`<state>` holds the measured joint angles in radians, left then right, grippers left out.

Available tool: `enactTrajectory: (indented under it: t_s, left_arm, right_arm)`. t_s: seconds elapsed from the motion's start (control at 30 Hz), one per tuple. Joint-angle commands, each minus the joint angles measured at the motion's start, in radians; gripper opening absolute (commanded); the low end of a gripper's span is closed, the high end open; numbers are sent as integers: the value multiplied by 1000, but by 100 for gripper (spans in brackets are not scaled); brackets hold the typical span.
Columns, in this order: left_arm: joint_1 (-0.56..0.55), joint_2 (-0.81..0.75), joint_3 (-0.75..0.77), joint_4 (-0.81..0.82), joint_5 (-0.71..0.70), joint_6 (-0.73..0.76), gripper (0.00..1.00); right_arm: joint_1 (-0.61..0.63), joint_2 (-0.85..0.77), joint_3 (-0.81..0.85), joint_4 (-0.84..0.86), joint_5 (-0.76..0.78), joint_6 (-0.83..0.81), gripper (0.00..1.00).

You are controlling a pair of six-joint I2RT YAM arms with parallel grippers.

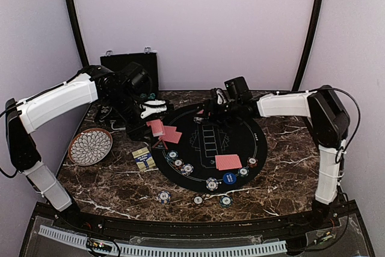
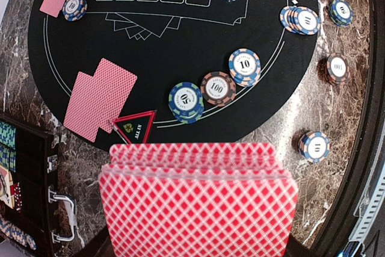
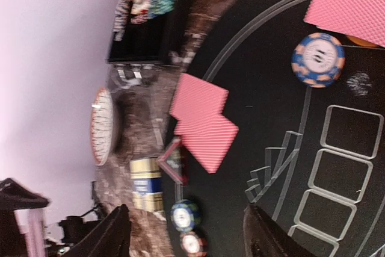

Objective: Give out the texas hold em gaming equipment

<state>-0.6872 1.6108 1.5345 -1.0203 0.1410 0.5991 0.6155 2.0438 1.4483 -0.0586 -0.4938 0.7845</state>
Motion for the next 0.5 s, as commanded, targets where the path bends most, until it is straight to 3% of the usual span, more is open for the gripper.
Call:
enactTrajectory:
  t_s: [0.0,0.47]
  left_arm:
    - [3,-39,-4,0,19,10,0]
    - [2,-35,5,9,36,-3,0]
  right_arm:
    - [61,-115,-122,308,-121,147,69]
    - [212,-86,-190,615,-234,375,77]
